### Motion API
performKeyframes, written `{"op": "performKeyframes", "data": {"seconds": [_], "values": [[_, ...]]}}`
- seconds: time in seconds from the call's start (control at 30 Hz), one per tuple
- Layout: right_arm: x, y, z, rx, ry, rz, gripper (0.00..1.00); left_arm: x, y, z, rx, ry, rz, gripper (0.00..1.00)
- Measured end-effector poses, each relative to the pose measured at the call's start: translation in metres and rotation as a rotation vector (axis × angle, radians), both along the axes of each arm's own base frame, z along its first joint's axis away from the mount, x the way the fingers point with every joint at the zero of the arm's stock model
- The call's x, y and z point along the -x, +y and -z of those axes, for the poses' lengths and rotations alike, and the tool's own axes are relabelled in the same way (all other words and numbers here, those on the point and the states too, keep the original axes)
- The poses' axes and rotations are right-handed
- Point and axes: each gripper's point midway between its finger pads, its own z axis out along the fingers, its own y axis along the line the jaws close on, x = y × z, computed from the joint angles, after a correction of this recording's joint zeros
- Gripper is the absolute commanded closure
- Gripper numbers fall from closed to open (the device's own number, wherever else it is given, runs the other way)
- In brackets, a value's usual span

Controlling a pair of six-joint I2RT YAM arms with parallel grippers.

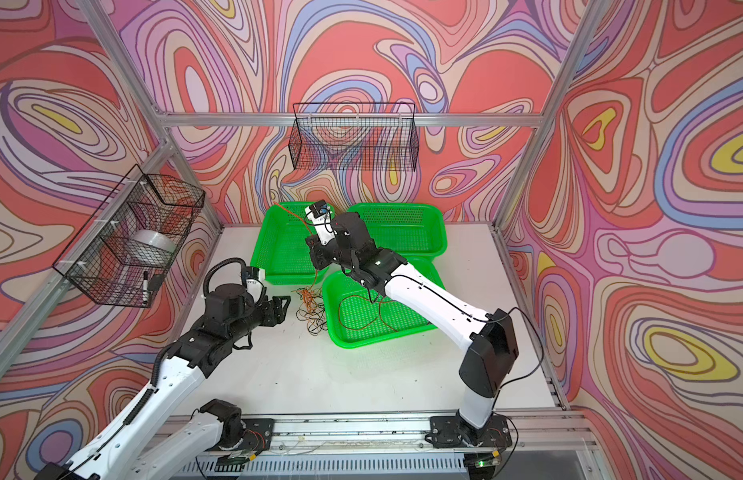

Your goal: Untangle the cables

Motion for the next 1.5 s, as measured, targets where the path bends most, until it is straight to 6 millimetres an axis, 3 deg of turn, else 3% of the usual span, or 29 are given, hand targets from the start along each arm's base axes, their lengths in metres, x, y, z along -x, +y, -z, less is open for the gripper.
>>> {"op": "performKeyframes", "data": {"seconds": [0.27,0.57,0.7,0.87,1.13,1.23,1.33,1.5], "values": [[-0.005,-0.004,-0.005,-0.031,0.017,0.046,1.00,0.004,-0.042,0.009,0.073,0.028,-0.002,0.25],[-0.006,-0.005,-0.005,-0.050,0.038,0.064,1.00,-0.019,-0.073,0.052,0.055,0.061,-0.044,0.24],[-0.006,-0.005,-0.005,-0.056,0.044,0.070,1.00,-0.031,-0.068,0.061,0.036,0.047,-0.118,0.30],[-0.006,-0.006,-0.005,-0.063,0.047,0.071,1.00,-0.042,-0.062,0.061,0.014,0.004,-0.181,0.62],[0.002,-0.011,-0.012,-0.088,0.059,0.053,1.00,-0.044,-0.054,0.064,-0.045,-0.039,-0.166,0.99],[0.002,-0.019,-0.023,-0.111,0.055,0.050,1.00,-0.040,-0.048,0.062,-0.058,-0.049,-0.135,1.00],[-0.001,-0.031,-0.033,-0.129,0.049,0.054,1.00,-0.037,-0.044,0.047,-0.052,-0.075,-0.091,1.00],[-0.003,-0.055,-0.049,-0.154,0.037,0.035,1.00,-0.033,-0.012,0.022,-0.042,-0.107,-0.090,1.00]]}}
